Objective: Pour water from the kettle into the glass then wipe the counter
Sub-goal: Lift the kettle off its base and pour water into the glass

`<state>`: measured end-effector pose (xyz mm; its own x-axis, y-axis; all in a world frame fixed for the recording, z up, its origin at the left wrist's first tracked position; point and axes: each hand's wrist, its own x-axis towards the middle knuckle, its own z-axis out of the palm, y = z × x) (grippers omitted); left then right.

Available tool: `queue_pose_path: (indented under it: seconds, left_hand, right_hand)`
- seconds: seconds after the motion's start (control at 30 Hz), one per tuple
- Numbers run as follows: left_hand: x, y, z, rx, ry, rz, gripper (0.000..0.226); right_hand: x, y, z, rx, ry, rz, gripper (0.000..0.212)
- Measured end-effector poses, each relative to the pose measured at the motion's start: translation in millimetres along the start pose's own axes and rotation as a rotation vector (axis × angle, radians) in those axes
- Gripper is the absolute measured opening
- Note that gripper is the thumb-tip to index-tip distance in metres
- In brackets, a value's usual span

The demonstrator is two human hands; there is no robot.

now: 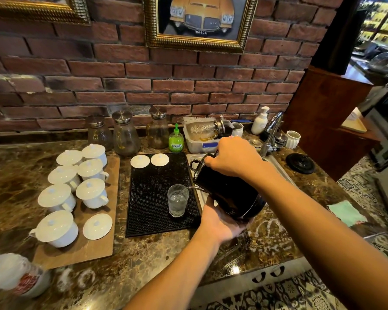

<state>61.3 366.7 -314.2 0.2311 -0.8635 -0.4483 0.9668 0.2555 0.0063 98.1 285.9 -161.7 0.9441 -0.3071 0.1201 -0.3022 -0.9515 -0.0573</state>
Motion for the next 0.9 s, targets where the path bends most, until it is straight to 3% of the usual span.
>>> queue_pose_path:
  seconds: [0.9]
  left_hand:
    - [-12.7, -7.6, 10.4, 0.006, 0.03, 0.012, 0.071]
  right_hand:
    - [-3.8, -0.2, -11.8, 0.008, -0.015, -0.026, 0.048]
